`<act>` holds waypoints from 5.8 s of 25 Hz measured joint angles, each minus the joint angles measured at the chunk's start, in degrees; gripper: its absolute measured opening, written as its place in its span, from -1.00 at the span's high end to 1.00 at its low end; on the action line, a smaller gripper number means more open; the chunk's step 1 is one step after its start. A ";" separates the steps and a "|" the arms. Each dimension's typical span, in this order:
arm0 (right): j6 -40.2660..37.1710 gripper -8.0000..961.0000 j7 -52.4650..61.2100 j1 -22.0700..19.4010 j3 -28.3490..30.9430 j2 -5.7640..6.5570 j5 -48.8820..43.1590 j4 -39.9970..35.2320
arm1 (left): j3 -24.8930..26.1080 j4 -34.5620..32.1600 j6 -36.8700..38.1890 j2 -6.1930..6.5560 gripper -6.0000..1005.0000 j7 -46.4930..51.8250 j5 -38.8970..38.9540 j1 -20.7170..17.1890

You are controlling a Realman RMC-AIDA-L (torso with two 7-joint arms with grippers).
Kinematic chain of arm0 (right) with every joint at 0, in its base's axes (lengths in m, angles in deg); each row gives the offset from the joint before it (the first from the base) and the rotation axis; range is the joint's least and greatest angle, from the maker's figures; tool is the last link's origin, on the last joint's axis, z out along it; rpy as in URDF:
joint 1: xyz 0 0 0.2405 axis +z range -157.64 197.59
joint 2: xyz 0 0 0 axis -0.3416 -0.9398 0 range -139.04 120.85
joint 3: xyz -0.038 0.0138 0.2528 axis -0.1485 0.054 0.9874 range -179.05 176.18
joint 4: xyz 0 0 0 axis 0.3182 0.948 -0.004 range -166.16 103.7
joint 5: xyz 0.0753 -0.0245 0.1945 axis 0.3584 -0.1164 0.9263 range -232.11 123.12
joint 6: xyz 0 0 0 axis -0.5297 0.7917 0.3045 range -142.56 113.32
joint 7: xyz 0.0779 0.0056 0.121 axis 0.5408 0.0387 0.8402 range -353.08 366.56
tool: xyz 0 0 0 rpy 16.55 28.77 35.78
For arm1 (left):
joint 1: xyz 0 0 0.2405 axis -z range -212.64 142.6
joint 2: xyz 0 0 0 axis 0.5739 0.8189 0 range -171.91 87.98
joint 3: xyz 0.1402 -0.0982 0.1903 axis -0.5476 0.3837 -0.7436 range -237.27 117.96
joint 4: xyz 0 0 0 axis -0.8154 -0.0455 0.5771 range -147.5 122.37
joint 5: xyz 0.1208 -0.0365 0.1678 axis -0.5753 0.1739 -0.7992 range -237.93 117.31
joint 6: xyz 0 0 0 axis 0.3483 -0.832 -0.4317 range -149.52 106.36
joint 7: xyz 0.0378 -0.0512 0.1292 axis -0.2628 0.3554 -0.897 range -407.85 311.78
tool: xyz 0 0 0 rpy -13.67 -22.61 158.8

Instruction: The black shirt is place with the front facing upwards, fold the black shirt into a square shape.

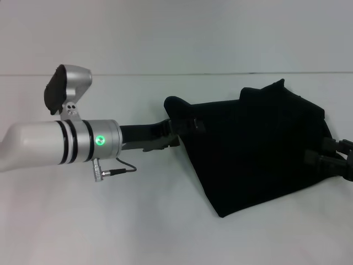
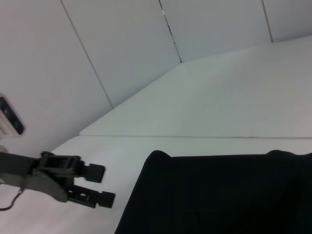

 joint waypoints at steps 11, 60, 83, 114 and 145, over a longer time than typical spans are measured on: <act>-3.16 -0.88 -4.20 -1.36 -0.72 -0.08 -1.48 0.00 | -1.94 3.66 -8.47 -1.06 -0.89 2.25 0.40 0.92; -3.31 -0.88 -1.58 -0.29 0.16 0.12 -2.18 0.00 | -3.89 11.49 -10.33 -1.62 0.27 -6.51 3.48 5.99; -3.11 -0.88 -1.67 0.86 2.39 0.30 -2.09 0.00 | -3.38 8.02 5.15 0.72 0.76 -1.10 1.04 2.19; 4.94 -0.84 40.17 13.81 -6.14 1.12 -4.62 0.02 | 13.30 -3.86 10.32 5.17 0.59 1.19 -22.54 -2.22; 8.68 -0.77 68.73 25.07 -13.06 3.88 -18.61 1.63 | 15.04 -25.92 36.00 -1.20 -0.75 -58.57 0.18 -21.06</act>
